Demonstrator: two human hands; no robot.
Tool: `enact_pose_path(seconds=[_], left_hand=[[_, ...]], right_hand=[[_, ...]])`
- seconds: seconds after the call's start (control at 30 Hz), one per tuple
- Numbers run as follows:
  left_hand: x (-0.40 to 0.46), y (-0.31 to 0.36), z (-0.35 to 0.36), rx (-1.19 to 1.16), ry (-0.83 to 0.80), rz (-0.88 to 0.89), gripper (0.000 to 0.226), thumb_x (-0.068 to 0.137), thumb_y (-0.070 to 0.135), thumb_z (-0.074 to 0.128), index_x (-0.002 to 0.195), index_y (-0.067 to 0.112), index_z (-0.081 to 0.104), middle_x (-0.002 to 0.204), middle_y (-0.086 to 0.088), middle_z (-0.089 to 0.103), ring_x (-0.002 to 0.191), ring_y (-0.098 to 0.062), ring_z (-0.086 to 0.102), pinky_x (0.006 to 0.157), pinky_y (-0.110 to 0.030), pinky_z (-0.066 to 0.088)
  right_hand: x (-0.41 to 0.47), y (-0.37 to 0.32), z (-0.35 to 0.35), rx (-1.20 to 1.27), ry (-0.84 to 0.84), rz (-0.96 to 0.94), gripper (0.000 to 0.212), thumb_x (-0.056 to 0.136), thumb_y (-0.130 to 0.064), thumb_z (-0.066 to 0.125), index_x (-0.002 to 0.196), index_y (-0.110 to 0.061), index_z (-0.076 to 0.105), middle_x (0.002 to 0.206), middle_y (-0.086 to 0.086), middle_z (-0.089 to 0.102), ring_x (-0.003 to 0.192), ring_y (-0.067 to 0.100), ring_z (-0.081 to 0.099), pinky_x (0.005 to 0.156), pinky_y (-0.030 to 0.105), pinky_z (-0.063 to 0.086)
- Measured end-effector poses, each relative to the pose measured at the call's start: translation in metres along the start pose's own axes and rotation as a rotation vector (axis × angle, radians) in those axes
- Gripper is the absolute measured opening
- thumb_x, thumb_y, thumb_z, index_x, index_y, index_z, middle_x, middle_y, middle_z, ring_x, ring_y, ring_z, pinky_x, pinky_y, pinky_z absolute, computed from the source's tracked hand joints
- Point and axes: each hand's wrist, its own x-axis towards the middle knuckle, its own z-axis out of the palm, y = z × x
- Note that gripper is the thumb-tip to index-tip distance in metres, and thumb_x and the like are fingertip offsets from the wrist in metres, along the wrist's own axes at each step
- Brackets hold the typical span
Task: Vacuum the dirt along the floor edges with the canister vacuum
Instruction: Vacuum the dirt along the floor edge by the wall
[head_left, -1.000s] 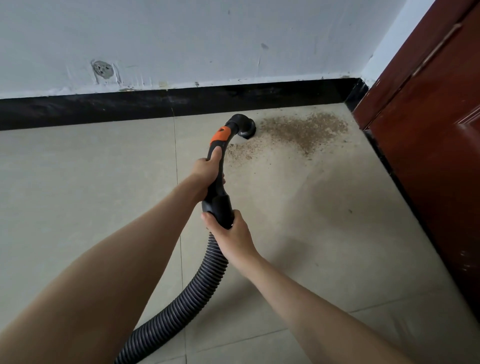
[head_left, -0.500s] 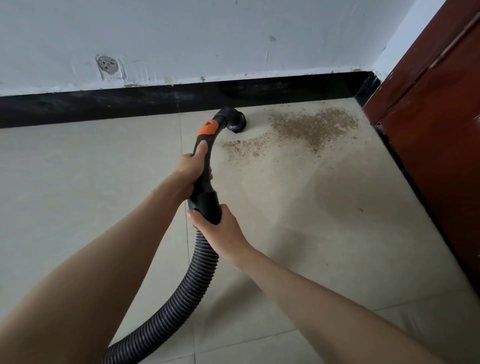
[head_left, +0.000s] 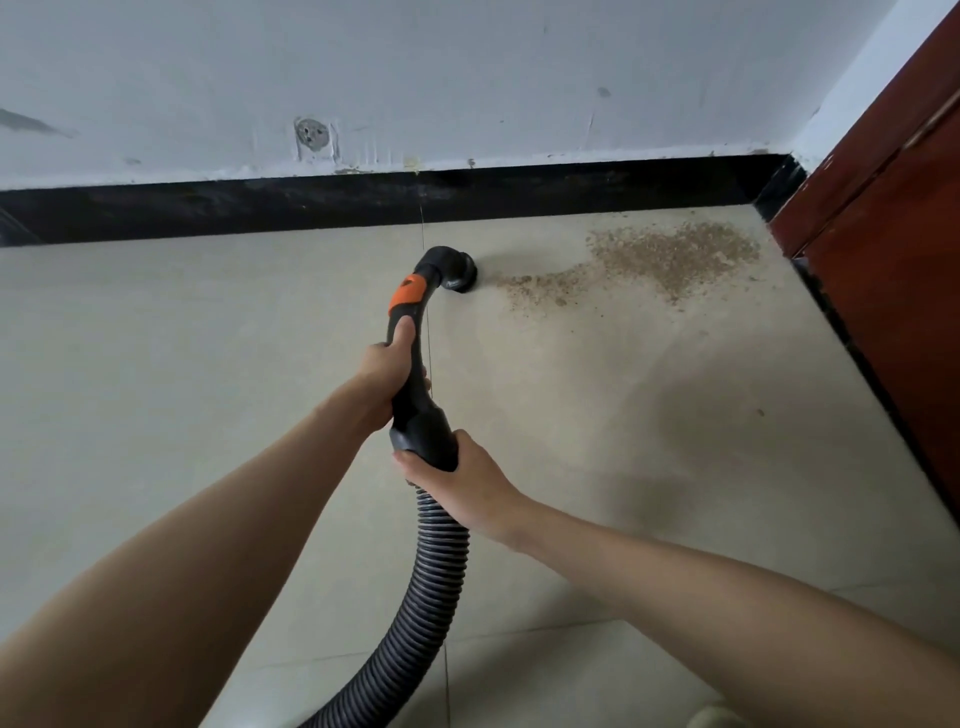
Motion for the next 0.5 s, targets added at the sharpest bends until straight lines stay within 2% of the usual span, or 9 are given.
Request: enact_pose_path(seconds=[0.1, 0.2, 0.33, 0.5], left_hand=[[-0.002, 0.001, 0.01, 0.004, -0.025, -0.006, 0.046, 0.098, 0.047, 0.041, 0.086, 0.003, 0.049, 0.069, -0.009, 0.052, 0.057, -0.022, 0.053, 0.057, -0.032, 0.046], [-0.003, 0.002, 0.022, 0.071, -0.047, -0.013, 0.049, 0.098, 0.05, 0.04, 0.095, 0.002, 0.049, 0.073, -0.011, 0.055, 0.06, -0.022, 0.056, 0.058, -0.031, 0.048], [-0.004, 0.001, 0.038, 0.074, -0.065, -0.005, 0.047, 0.098, 0.049, 0.039, 0.09, 0.004, 0.049, 0.073, -0.01, 0.055, 0.059, -0.02, 0.055, 0.054, -0.029, 0.046], [-0.004, 0.001, 0.058, 0.088, -0.094, -0.008, 0.046, 0.098, 0.049, 0.039, 0.083, 0.007, 0.048, 0.072, -0.009, 0.054, 0.057, -0.019, 0.055, 0.054, -0.028, 0.046]], right_hand=[[-0.005, 0.002, -0.005, 0.014, 0.04, 0.015, 0.053, 0.084, -0.048, 0.069, 0.116, -0.009, 0.054, 0.109, 0.006, 0.065, 0.099, 0.021, 0.064, 0.079, 0.03, 0.048], [-0.009, 0.005, -0.012, 0.024, 0.071, 0.029, 0.051, 0.085, -0.047, 0.069, 0.116, -0.009, 0.053, 0.109, 0.006, 0.064, 0.1, 0.022, 0.063, 0.077, 0.029, 0.047], [-0.012, 0.011, -0.024, 0.027, 0.088, 0.041, 0.052, 0.086, -0.049, 0.067, 0.117, -0.012, 0.05, 0.109, 0.004, 0.062, 0.099, 0.019, 0.062, 0.071, 0.025, 0.044], [-0.012, 0.018, -0.036, 0.038, 0.12, 0.046, 0.048, 0.085, -0.049, 0.067, 0.114, -0.015, 0.05, 0.104, 0.0, 0.061, 0.088, 0.012, 0.06, 0.062, 0.021, 0.042]])
